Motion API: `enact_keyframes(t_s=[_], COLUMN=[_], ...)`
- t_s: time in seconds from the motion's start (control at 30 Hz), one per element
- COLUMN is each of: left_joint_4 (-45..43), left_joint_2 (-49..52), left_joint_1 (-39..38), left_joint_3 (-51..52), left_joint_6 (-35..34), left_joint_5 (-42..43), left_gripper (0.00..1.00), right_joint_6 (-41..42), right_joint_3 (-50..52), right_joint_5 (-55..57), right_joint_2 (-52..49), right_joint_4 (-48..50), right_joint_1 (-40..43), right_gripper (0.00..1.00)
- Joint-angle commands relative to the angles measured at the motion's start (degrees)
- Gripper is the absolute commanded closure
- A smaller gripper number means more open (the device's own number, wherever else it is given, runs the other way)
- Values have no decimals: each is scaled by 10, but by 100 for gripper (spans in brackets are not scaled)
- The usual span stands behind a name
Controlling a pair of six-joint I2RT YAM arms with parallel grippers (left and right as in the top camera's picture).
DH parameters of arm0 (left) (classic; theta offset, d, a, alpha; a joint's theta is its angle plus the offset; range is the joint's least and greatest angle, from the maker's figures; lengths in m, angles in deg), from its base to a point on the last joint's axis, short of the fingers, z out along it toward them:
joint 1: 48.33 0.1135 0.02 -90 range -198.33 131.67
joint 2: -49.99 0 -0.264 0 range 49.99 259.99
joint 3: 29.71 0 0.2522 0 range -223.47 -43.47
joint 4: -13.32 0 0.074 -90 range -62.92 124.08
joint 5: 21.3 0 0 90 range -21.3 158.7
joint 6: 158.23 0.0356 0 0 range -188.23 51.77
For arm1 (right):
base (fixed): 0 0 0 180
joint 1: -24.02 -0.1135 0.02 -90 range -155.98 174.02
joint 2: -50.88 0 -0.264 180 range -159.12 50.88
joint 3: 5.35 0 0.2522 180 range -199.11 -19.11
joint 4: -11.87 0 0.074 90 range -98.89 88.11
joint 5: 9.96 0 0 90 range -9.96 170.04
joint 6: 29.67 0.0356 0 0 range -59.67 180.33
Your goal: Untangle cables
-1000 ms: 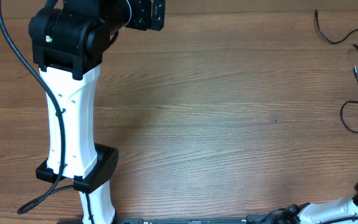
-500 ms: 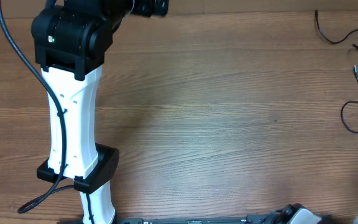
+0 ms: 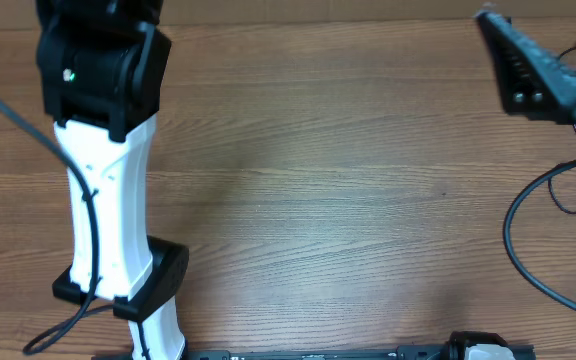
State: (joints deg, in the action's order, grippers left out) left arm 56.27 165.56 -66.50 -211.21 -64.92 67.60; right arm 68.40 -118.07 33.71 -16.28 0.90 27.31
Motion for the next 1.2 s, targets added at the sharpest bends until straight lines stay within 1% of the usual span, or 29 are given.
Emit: enact_keyframes(t_s=[0.0, 0.07, 0.1, 0.17, 0.27, 0.33, 0.5, 0.6, 0.73, 0.77, 0.87, 0.97, 1.17], left_joint_4=[30, 49, 57, 69, 78, 81, 81, 62, 41, 32, 23, 25, 79], left_joint_2=[-72, -119, -143, -196, -272, -325, -449, -530, -628, -671, -726, -760, -782], left_joint_1=[-10, -10, -10, -10, -10, -10, -10, -10, -10, -10, -10, -10, -10], left_joint_3=[25, 71, 99, 164, 263, 331, 482, 573, 665, 700, 736, 751, 754], left_joint_6=[75, 86, 92, 112, 136, 141, 140, 141, 141, 141, 140, 140, 141], left_joint_5=[-86, -104, -113, -132, -181, -219, -221, -219, -218, -218, -217, -218, -218], left_gripper=[0, 0, 0, 0, 0, 0, 0, 0, 0, 0, 0, 0, 0], right_joint_6=[5, -7, -39, -83, -137, -151, -159, -159, -158, -158, -154, -152, -152], right_joint_3=[2, 3, 10, 23, 36, 47, 79, 92, 96, 97, 97, 101, 146], right_joint_5=[-3, -2, 9, 33, 59, 96, 100, 88, 83, 70, 61, 57, 58], right_joint_2=[-3, 0, 7, 30, 73, 113, 226, 293, 367, 401, 445, 489, 590], right_joint_4=[-97, -195, -225, -252, -302, -329, -342, -342, -342, -342, -342, -342, -329], right_joint_1=[-23, -23, -30, -45, -64, -69, -69, -69, -69, -69, -68, -68, -61], right_gripper=[0, 0, 0, 0, 0, 0, 0, 0, 0, 0, 0, 0, 0])
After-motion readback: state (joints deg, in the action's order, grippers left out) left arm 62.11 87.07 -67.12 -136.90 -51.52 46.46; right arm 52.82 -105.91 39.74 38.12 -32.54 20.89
